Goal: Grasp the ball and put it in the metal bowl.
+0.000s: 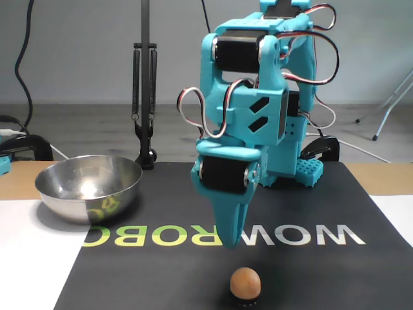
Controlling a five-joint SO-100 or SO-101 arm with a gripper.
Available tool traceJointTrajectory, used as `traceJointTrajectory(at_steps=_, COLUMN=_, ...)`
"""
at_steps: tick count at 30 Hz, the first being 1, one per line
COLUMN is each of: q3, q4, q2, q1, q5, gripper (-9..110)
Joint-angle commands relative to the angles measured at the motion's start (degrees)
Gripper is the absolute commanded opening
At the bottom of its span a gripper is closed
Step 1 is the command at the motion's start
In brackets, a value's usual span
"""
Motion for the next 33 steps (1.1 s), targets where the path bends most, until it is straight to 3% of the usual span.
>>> traceJointTrajectory(at_steps=1, q3=-2.2, q4=-0.3, q2=0.4, q1=-0.4, q5=0.0, gripper=0)
traceJointTrajectory(at_steps=33, q3=-5.3, q4=-0.3, q2=-2.8, q1=-2.0, q5=-0.1, gripper=1)
